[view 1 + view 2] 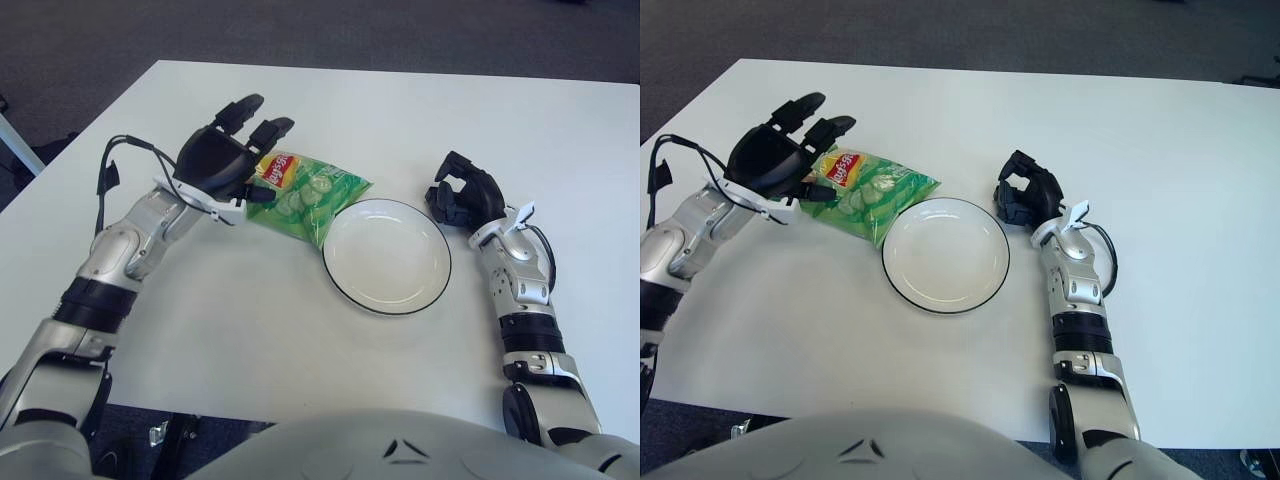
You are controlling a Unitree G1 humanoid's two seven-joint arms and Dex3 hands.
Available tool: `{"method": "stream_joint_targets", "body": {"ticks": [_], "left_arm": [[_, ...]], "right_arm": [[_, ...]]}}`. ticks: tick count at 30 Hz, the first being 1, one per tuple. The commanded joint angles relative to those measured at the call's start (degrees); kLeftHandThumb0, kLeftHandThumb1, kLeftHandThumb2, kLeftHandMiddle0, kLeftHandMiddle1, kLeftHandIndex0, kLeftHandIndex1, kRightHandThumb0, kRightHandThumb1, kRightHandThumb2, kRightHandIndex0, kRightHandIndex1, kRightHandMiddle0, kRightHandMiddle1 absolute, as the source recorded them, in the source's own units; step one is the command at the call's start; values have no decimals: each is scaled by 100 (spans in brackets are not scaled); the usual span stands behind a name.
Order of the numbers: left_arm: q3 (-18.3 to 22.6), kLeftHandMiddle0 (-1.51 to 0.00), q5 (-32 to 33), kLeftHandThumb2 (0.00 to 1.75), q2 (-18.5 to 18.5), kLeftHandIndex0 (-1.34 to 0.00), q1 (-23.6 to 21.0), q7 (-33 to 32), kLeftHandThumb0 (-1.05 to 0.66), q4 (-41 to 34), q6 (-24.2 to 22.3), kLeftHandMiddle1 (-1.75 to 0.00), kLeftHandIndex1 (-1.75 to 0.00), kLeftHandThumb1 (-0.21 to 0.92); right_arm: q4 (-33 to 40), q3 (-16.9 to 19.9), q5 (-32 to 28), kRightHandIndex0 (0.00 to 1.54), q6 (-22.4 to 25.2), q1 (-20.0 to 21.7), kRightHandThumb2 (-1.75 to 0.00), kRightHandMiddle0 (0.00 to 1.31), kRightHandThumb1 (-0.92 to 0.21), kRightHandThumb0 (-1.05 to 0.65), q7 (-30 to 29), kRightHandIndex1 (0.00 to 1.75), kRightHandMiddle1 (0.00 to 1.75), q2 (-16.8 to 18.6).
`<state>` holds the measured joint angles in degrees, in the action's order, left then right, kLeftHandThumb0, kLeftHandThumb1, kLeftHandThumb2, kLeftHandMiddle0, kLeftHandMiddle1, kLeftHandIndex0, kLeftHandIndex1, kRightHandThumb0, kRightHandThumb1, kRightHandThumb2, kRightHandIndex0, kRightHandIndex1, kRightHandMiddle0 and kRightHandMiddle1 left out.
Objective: Put the snack into the plate.
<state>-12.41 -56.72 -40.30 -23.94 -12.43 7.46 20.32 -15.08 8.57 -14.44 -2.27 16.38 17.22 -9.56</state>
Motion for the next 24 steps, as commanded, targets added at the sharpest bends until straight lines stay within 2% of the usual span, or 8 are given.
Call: {"method": "stream_joint_targets", "body": {"ticks": [1, 5, 10, 15, 18, 24], "left_arm": [[-169, -1, -142, 46, -80, 0, -385, -261, -104, 419, 200, -2, -21, 92], [-478, 0, -268, 41, -142, 0, -1021, -554, -105, 1288, 646, 0, -6, 92], [-767, 0, -233, 38, -270, 0, -1443, -527, -105, 1893, 1217, 0, -1, 92], [-1049, 0, 206, 33, -300, 0, -1906, 156, -105, 2599, 2049, 0, 0, 92], [-1138, 0, 386, 29, -268, 0, -2076, 466, -105, 2867, 2322, 0, 0, 92], [-1336, 0, 1022, 15, 13, 0, -2500, 1806, -105, 3434, 2568, 0, 0, 88]], "right_arm": [[-223, 3, 6, 127, 135, -380, -128, 59, -35, -47, -5, 175, 175, 69], [-216, 5, -3, 127, 157, -380, -128, 59, -35, -47, 9, 175, 175, 65], [-191, -4, -15, 127, 158, -392, -127, 59, -35, -47, 42, 175, 175, 69], [-158, -14, 3, 127, 176, -409, -127, 58, -36, -47, 15, 175, 175, 79], [-112, -22, 11, 127, 198, -431, -127, 58, -36, -47, -16, 175, 175, 94], [-18, -42, 29, 127, 243, -477, -126, 58, -36, -47, -79, 175, 175, 109]]}}
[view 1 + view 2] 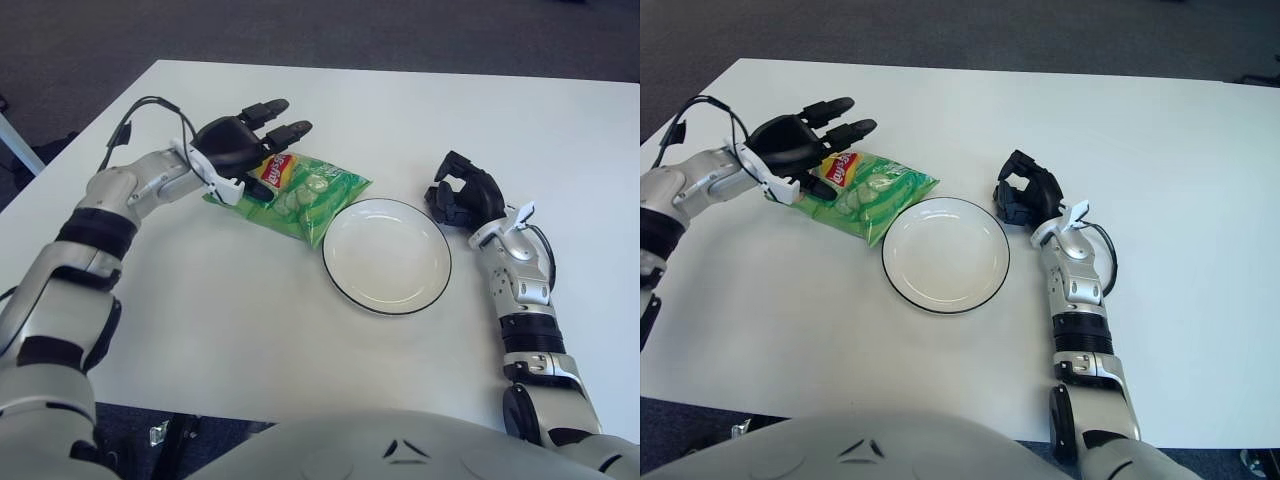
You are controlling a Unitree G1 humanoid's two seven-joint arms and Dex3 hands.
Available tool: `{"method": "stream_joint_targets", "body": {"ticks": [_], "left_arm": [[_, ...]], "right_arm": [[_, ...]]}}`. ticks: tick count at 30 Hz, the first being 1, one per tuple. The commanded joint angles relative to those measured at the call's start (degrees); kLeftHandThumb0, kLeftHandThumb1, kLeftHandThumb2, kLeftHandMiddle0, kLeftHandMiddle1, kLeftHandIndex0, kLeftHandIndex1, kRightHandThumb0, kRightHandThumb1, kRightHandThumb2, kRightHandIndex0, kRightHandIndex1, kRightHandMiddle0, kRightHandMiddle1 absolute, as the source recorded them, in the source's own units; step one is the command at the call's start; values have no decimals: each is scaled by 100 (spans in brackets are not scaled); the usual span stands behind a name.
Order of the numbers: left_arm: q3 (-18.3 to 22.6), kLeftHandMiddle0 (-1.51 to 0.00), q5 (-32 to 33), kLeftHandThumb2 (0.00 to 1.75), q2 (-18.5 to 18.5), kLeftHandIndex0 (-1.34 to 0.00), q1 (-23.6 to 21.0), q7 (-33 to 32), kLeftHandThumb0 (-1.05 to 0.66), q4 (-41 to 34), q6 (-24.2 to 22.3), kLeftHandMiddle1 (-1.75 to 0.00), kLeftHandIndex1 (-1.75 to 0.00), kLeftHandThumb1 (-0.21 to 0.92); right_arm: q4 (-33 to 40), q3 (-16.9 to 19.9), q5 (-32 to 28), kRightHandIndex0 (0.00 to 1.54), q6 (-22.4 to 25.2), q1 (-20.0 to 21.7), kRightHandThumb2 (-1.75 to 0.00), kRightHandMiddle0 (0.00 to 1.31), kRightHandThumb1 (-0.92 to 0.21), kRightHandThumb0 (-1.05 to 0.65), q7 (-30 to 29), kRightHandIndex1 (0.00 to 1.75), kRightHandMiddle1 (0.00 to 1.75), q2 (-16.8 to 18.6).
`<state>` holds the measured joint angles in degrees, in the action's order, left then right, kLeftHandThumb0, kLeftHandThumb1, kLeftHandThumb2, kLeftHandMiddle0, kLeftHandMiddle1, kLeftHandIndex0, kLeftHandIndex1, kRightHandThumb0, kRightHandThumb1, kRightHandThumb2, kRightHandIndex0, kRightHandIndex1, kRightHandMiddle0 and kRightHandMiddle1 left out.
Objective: Put the snack into the plate.
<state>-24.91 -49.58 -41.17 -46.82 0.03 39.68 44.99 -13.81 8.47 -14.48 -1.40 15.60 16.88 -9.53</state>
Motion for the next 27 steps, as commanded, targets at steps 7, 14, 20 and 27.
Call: {"method": "stream_joint_targets", "body": {"ticks": [7, 14, 20, 27], "left_arm": [[-42, 0, 1156, 7, 263, 0, -347, 1944, -99, 295, 80, 0, 0, 79], [-19, 0, 1813, 4, 364, 0, -379, 3170, -89, 83, -284, 0, 0, 72], [-4, 0, 2018, 4, 446, 0, -417, 3637, -92, 0, -460, 0, 0, 72], [9, 0, 2226, 5, 509, 0, -502, 4021, -94, 59, -540, 0, 0, 73]], "right_arm": [[-39, -40, 13, 127, 222, -444, -126, 58, -36, -47, -70, 175, 175, 126], [-30, -26, -17, 127, 236, -446, -126, 58, -36, -47, -32, 175, 175, 126], [-52, -20, -36, 127, 204, -442, -126, 58, -36, -47, 21, 175, 175, 118], [-31, -35, 13, 127, 169, -450, -126, 58, -37, -47, -15, 175, 175, 128]]}}
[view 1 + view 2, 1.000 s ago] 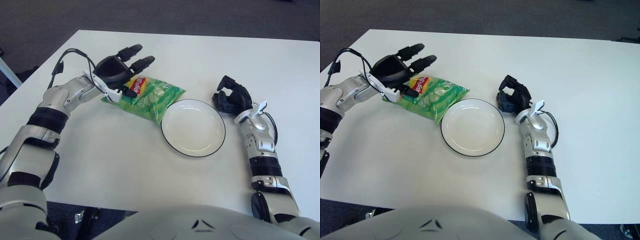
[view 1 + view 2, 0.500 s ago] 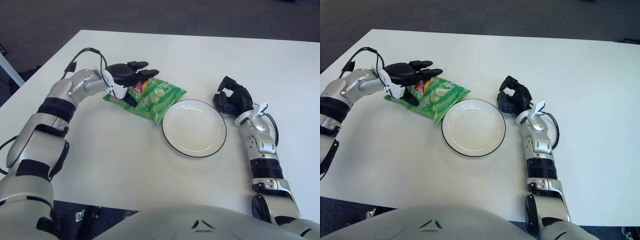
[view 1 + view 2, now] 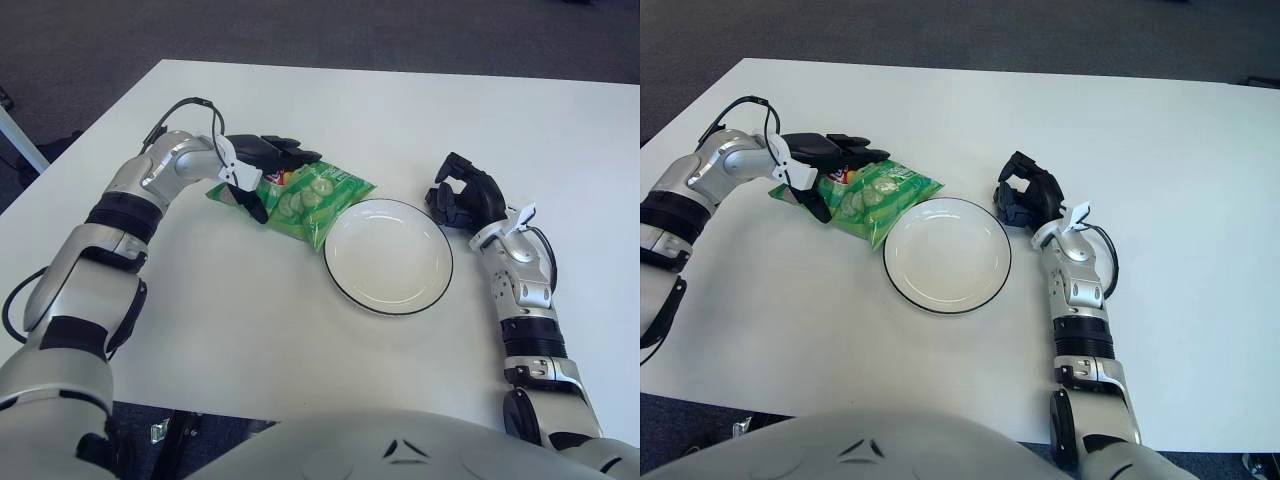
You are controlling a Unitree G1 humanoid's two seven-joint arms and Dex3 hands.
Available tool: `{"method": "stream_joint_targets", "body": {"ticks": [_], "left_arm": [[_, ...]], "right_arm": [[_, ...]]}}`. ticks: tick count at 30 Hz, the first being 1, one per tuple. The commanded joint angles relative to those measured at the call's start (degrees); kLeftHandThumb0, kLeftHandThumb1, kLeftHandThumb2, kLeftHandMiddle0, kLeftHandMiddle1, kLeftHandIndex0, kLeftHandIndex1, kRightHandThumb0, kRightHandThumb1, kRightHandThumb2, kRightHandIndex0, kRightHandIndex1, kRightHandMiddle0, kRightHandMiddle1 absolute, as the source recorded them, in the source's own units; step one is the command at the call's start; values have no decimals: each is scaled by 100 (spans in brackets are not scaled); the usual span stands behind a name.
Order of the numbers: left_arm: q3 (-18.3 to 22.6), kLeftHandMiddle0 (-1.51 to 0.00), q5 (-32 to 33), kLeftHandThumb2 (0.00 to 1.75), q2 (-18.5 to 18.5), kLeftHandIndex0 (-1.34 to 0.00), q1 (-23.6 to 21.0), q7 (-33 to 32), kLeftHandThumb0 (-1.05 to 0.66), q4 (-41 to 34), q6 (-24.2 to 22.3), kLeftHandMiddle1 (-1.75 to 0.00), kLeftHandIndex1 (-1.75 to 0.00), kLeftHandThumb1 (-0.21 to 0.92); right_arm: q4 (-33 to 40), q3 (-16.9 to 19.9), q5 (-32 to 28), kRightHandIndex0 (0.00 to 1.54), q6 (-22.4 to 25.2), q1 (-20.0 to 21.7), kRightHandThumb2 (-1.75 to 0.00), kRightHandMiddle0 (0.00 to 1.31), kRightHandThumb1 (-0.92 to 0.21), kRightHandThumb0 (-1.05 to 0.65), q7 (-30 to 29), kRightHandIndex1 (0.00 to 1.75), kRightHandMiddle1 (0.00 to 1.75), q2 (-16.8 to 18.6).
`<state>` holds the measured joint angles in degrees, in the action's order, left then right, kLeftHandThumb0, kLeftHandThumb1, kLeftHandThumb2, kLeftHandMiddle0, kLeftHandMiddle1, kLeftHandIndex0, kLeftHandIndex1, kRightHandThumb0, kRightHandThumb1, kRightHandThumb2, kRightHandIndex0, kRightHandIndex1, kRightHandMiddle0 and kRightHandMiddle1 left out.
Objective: Put the snack into the plate.
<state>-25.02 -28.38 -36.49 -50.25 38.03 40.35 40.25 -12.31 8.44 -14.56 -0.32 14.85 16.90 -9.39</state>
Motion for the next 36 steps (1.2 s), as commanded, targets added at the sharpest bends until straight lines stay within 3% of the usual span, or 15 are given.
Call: {"method": "stream_joint_targets", "body": {"ticks": [1, 9, 19, 23, 27, 28, 30, 32, 33, 34, 36], "left_arm": [[4, 0, 141, 5, 78, 0, -226, 350, -94, -7, -126, 0, 0, 73], [-58, 0, 370, 6, 185, 0, -491, 1287, -89, -217, -327, 0, 0, 76], [-266, 0, 334, 19, 375, 0, -610, 2185, -103, -543, -890, 0, 0, 90], [-284, 0, 268, 27, 425, 0, -341, 2167, -104, -925, -1194, 0, 0, 92], [-246, 0, 37, 30, 298, 0, 160, 1679, -105, -1339, -1205, 0, 0, 92], [-260, 0, -158, 31, 272, 0, 310, 1264, -105, -1279, -1063, 0, 0, 92], [-280, 0, -410, 36, 239, 0, 493, 733, -103, -1207, -891, -34, -5, 92], [-308, 0, -651, 37, 243, 0, 585, 202, -103, -1098, -753, -47, -7, 92], [-328, 0, -792, 38, 250, 0, 628, -122, -102, -1022, -671, -69, -20, 92], [-352, 0, -981, 38, 263, 0, 673, -557, -101, -928, -571, -77, -25, 92], [-390, 0, -1236, 39, 276, 0, 709, -1154, -100, -807, -444, -114, -48, 92]], "right_arm": [[-177, -31, 22, 127, 60, -377, -126, 58, -37, -47, -23, 175, 175, 116], [-165, -29, 1, 127, 69, -385, -125, 58, -37, -47, -7, 175, 175, 121], [-124, -41, 10, 127, 144, -379, -125, 58, -37, -47, -50, 175, 175, 134], [-105, -51, 19, 127, 113, -392, -126, 58, -37, -47, -49, 175, 175, 143], [-61, -61, 33, 127, 105, -413, -126, 58, -36, -47, -76, 175, 175, 156], [-49, -59, 32, 127, 106, -418, -126, 58, -36, -47, -84, 175, 175, 160], [-35, -59, 29, 127, 107, -425, -126, 58, -36, -47, -96, 175, 175, 163], [-31, -59, 19, 127, 99, -428, -126, 58, -36, -47, -96, 175, 175, 165], [-30, -58, 13, 127, 94, -429, -126, 58, -36, -47, -94, 175, 175, 166], [-29, -56, 6, 127, 85, -431, -126, 58, -36, -47, -93, 175, 175, 167], [-27, -55, 1, 127, 78, -433, -126, 58, -36, -47, -95, 175, 175, 168]]}}
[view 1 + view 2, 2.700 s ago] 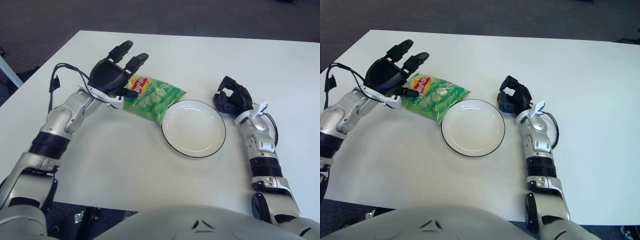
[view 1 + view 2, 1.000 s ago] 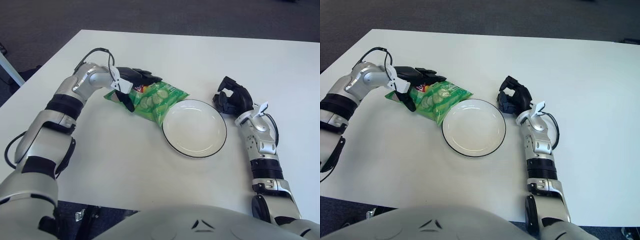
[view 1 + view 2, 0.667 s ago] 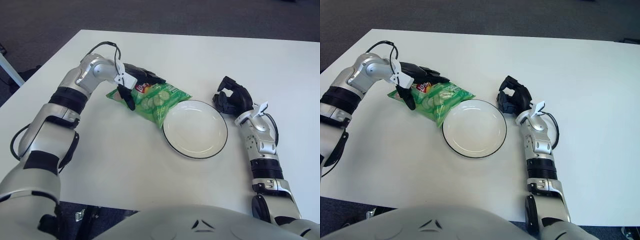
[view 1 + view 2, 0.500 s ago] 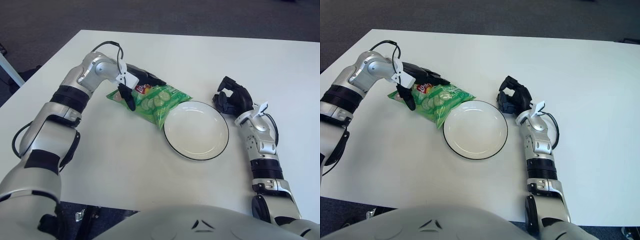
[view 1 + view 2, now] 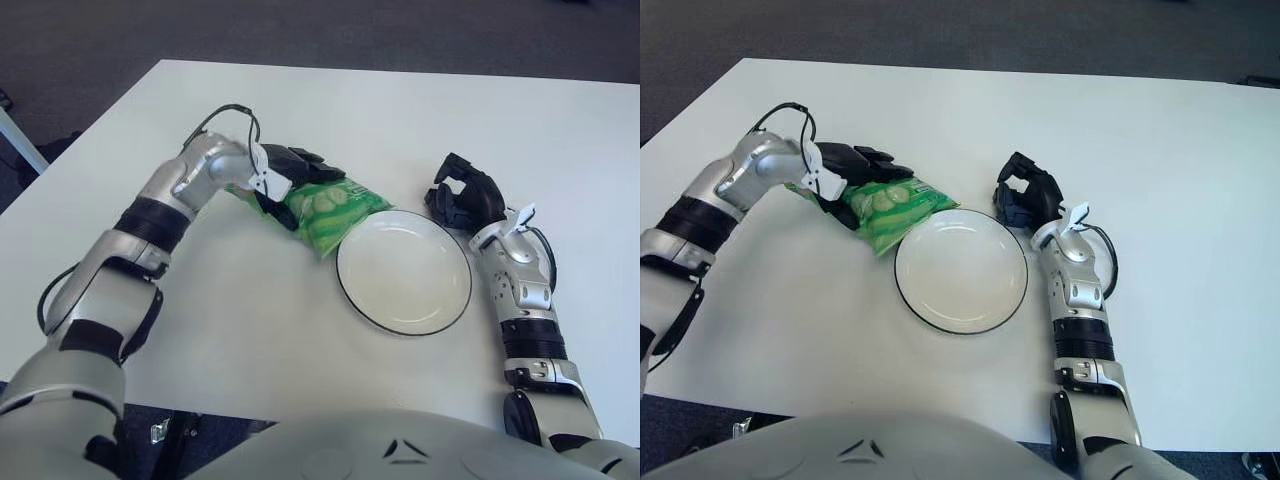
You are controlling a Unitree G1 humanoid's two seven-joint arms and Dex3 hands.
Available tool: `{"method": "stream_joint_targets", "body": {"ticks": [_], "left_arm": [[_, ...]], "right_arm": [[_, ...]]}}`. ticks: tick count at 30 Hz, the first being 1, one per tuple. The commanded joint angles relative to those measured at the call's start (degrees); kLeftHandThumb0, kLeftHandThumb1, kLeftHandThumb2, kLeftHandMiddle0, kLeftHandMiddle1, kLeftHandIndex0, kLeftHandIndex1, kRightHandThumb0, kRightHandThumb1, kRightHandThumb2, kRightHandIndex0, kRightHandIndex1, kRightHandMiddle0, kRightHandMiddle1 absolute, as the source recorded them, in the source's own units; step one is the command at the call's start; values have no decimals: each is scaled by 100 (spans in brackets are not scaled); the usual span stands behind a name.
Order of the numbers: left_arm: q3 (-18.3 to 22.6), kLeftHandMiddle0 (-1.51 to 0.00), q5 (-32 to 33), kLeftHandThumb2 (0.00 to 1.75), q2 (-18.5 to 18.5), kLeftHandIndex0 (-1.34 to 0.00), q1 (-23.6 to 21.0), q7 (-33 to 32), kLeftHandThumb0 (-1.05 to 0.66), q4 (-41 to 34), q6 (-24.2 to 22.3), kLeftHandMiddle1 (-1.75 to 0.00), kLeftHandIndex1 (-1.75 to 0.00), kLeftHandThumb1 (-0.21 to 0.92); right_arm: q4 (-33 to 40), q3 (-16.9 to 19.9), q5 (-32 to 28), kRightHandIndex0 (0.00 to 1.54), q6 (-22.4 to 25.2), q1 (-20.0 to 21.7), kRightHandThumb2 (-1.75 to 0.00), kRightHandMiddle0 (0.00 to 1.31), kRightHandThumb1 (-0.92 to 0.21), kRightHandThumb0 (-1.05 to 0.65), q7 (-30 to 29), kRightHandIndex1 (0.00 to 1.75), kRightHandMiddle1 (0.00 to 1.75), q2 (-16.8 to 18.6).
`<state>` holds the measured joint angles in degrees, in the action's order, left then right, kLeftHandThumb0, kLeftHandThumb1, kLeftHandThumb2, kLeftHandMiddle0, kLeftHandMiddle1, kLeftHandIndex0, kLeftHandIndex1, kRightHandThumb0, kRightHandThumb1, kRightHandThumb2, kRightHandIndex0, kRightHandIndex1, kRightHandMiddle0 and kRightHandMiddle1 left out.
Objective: Put the snack into the plate.
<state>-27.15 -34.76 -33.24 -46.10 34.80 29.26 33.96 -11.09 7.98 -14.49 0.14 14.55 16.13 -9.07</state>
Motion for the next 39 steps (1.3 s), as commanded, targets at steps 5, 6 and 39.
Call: {"method": "stream_joint_targets", "body": {"ticks": [5, 6, 39], "left_arm": [[-299, -4, -1114, 36, -40, 0, 334, -1939, -94, 567, 330, -153, -85, 91], [-323, -5, -1192, 36, -48, 0, 338, -2106, -93, 616, 347, -157, -91, 91], [-1779, -93, -3123, 160, -28, -66, 44, -7775, 0, 2973, -828, -149, -175, -1]], "right_arm": [[-147, 10, -15, 127, 45, -401, -126, 58, -36, -47, -50, 175, 175, 143], [-146, 15, -19, 127, 48, -401, -126, 58, -36, -47, -57, 175, 175, 146], [-132, 97, -120, 124, 228, -355, -122, 56, -39, -46, -130, 175, 175, 190]]}}
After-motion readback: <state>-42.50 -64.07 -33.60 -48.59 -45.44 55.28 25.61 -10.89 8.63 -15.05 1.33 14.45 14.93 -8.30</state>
